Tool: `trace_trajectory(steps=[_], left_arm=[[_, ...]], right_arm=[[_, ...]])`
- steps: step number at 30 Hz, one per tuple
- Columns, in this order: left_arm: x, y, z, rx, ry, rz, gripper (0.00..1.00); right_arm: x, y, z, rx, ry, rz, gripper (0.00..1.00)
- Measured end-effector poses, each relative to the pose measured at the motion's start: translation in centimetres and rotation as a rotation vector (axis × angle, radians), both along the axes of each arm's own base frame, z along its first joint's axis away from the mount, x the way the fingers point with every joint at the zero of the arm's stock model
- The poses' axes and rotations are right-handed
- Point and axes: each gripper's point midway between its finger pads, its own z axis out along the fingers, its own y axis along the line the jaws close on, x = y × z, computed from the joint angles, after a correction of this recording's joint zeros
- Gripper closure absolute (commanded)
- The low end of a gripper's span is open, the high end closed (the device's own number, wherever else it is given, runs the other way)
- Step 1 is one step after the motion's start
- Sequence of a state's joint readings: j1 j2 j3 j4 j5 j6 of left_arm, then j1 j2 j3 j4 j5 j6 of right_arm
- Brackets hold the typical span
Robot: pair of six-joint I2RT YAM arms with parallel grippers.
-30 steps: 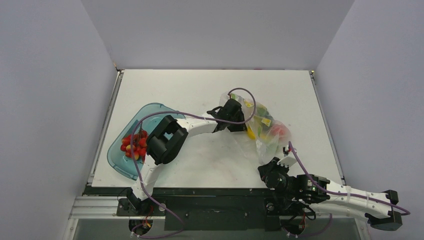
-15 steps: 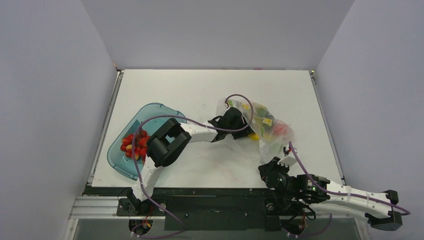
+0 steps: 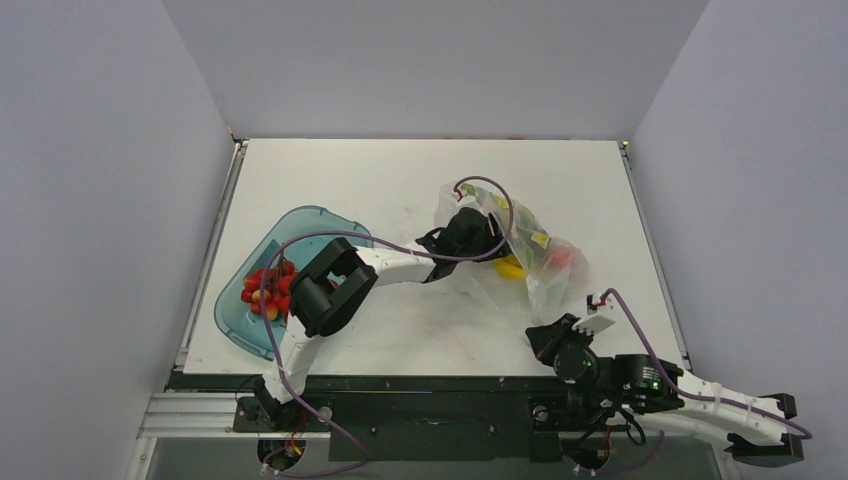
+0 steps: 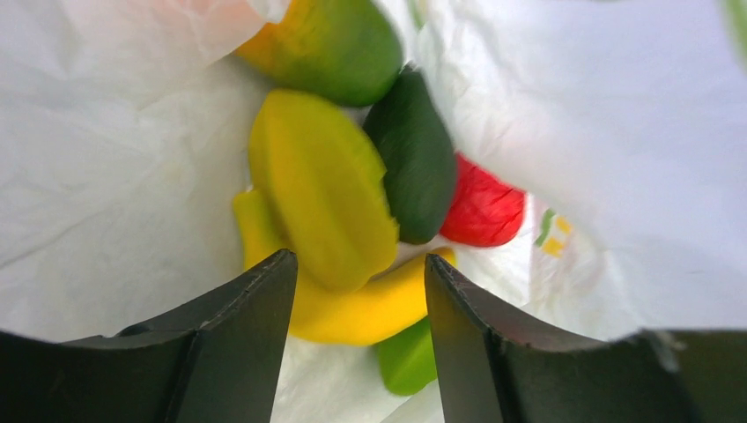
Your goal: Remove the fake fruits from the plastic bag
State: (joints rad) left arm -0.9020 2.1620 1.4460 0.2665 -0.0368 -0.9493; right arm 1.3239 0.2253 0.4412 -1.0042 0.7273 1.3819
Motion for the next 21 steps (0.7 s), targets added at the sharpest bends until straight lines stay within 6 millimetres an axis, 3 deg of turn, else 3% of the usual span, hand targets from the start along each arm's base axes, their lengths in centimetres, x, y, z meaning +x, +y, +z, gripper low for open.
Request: trace_trajectory(steps=[4, 7, 11, 12, 15, 19, 21], left_arm=[[1.5, -1.2, 2.6, -0.03, -0.066, 0.029, 0.44], [2.5, -2.2, 3.2, -0.042, -0.091, 0.044, 0.43], [2.8, -2.9, 2.1, 0.007, -0.102, 0.063, 0.41], [2.8, -2.7, 1.8, 0.027, -0.107, 0.067, 0.46], [2.5, -2.2, 0.9, 0.107, -0.138, 0.079, 0.49], [2.1, -1.6, -0.1, 0.194, -0.171, 0.082, 0.49], [2.2, -1.2, -0.4, 0.227, -0.184, 0.091, 0.44]], right_arm=[[0.1, -0.5, 0.9, 0.036, -0.026, -0.007, 1.0], [0.2, -0.5, 1.1, 0.038, -0.031, -0.01, 1.0], [0.2, -0.6, 1.1, 0.029, -0.03, -0.011, 1.0], [0.2, -0.6, 1.1, 0.027, -0.031, -0.013, 1.0], [0.3, -0.7, 1.0, 0.018, -0.03, -0.014, 1.0], [0.3, -0.7, 1.0, 0.015, -0.03, -0.014, 1.0], [0.3, -0.7, 1.0, 0.015, -0.03, -0.014, 1.0]])
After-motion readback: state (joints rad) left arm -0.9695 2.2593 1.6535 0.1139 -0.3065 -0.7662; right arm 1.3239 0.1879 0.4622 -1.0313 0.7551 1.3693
